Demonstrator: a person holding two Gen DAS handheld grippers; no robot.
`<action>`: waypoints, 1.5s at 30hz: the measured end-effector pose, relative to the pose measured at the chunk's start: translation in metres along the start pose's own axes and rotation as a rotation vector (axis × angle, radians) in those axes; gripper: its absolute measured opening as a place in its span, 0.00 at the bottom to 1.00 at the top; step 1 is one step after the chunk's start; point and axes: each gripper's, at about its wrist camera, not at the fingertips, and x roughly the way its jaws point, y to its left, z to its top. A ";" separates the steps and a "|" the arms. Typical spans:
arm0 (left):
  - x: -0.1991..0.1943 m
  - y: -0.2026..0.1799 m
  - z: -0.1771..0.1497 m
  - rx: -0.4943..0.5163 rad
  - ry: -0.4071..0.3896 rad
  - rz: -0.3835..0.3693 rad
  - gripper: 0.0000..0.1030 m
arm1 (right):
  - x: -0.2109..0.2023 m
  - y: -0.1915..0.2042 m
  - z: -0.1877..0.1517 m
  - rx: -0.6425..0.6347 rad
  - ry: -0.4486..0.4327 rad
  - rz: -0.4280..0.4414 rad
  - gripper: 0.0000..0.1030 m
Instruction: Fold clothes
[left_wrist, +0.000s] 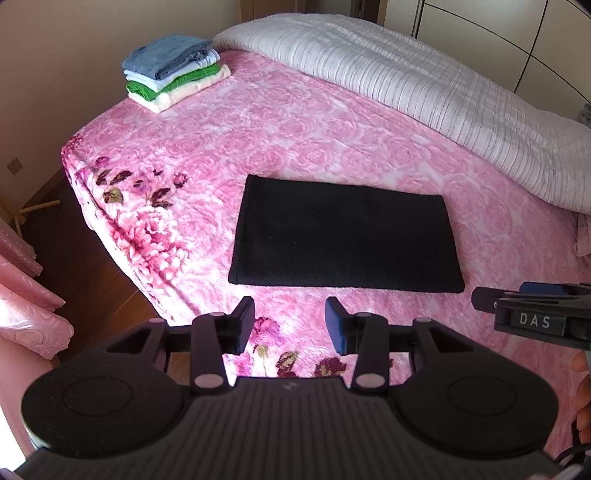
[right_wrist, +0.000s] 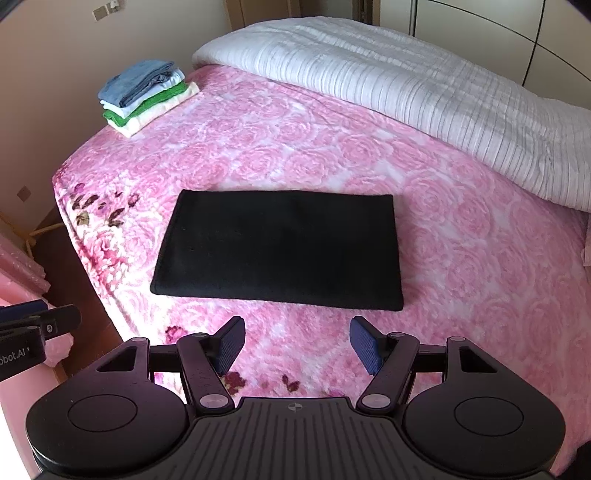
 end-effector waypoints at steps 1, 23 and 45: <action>0.004 0.000 0.000 -0.001 0.009 -0.002 0.37 | 0.003 -0.002 0.000 0.006 0.006 0.000 0.64; 0.158 0.039 -0.039 -0.013 0.168 -0.092 0.35 | 0.139 -0.120 -0.068 0.447 0.286 -0.016 0.65; 0.291 -0.012 0.024 0.046 0.087 -0.303 0.33 | 0.221 -0.189 -0.083 1.128 -0.114 0.227 0.65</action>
